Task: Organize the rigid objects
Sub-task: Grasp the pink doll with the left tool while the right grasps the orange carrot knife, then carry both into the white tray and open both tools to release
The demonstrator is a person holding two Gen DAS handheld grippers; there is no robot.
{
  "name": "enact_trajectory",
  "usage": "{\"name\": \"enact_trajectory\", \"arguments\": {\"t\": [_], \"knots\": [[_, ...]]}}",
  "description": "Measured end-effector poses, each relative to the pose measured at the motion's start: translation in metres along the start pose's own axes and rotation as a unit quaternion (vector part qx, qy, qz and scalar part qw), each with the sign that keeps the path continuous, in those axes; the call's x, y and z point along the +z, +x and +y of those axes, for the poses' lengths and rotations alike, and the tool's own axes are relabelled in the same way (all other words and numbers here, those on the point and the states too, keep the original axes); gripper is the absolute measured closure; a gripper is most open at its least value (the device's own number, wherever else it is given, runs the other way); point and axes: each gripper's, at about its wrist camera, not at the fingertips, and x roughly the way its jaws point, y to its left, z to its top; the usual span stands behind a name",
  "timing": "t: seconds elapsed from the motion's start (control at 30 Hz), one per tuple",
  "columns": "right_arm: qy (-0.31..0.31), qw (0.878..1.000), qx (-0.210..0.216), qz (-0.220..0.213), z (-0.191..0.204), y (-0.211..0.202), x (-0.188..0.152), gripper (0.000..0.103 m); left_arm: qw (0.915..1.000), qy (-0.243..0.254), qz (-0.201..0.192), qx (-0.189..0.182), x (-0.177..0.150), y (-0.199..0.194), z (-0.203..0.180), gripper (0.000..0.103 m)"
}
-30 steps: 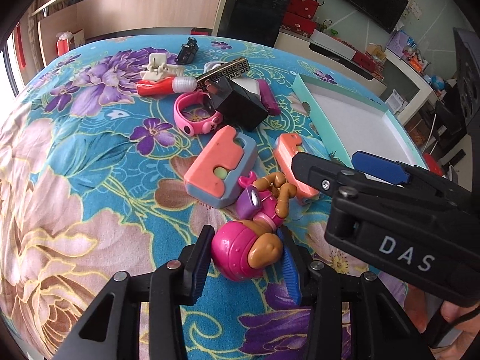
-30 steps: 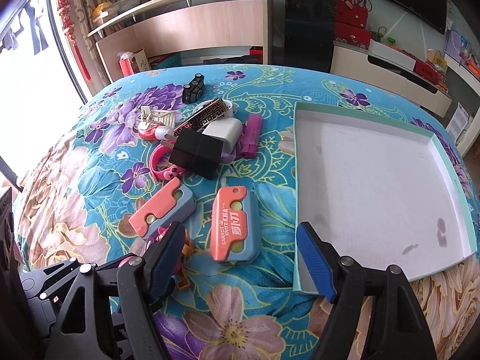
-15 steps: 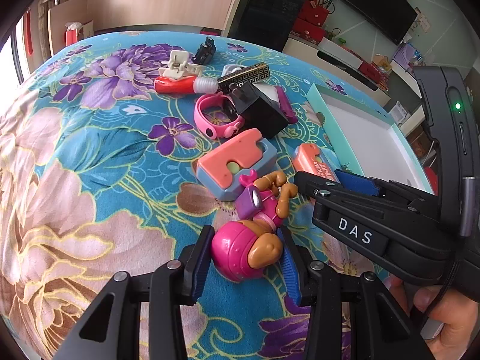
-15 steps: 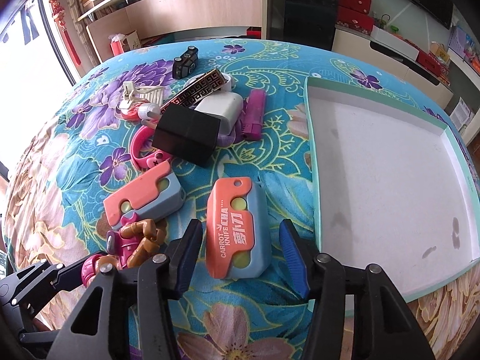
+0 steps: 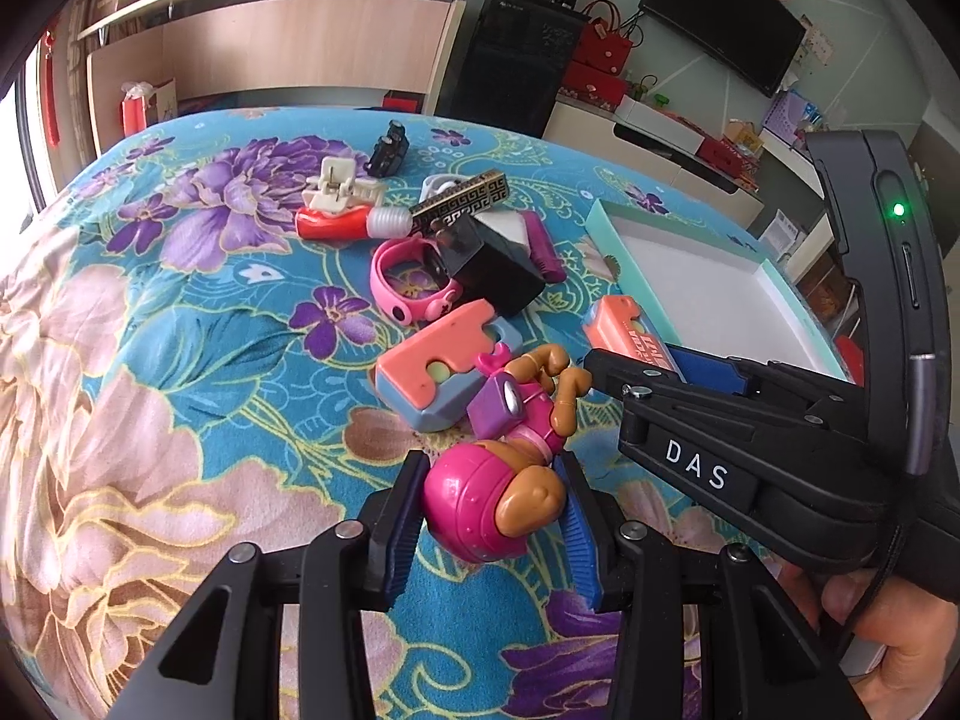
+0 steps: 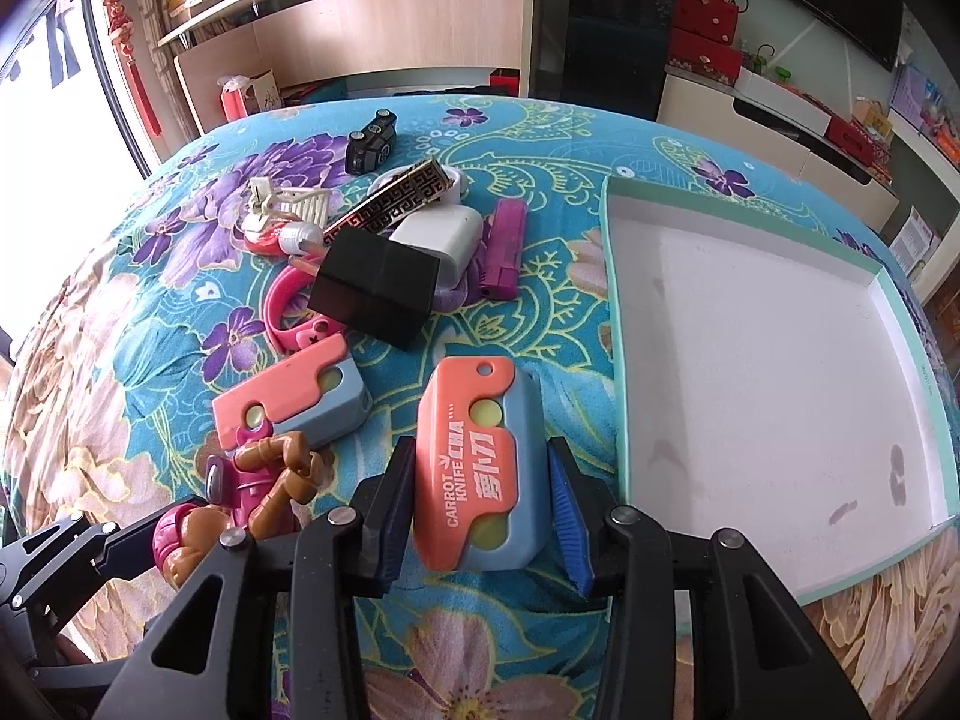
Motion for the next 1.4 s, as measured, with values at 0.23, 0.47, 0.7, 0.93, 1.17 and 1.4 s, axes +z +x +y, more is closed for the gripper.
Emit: {"name": "enact_trajectory", "arguments": {"t": [0.23,0.47,0.7,0.93,1.17,1.4], "knots": [[0.028,0.999,-0.006,-0.031,-0.024,-0.023,0.011,0.059,0.9994,0.031,-0.011,0.009,0.028,-0.008,-0.019,0.058],[0.092,0.993,-0.060,-0.048,-0.082,-0.030,0.019,0.059,0.9958,0.090,-0.015,0.012,0.068,0.018,-0.071,0.058],[0.161,0.976,-0.135,-0.049,-0.151,-0.027,0.001,0.059,0.9905,0.137,0.003,-0.003,0.087,0.059,-0.131,0.058],[0.201,0.961,-0.186,-0.041,-0.197,-0.024,-0.020,0.059,0.9887,0.147,0.028,0.009,0.091,0.098,-0.165,0.058],[0.215,0.960,-0.177,-0.034,-0.209,-0.021,-0.028,0.059,0.9895,0.136,0.035,0.032,0.091,0.110,-0.171,0.057],[0.206,0.962,-0.176,-0.040,-0.203,-0.025,-0.027,0.058,0.9925,0.111,0.019,0.047,0.098,0.095,-0.159,0.034]]}}
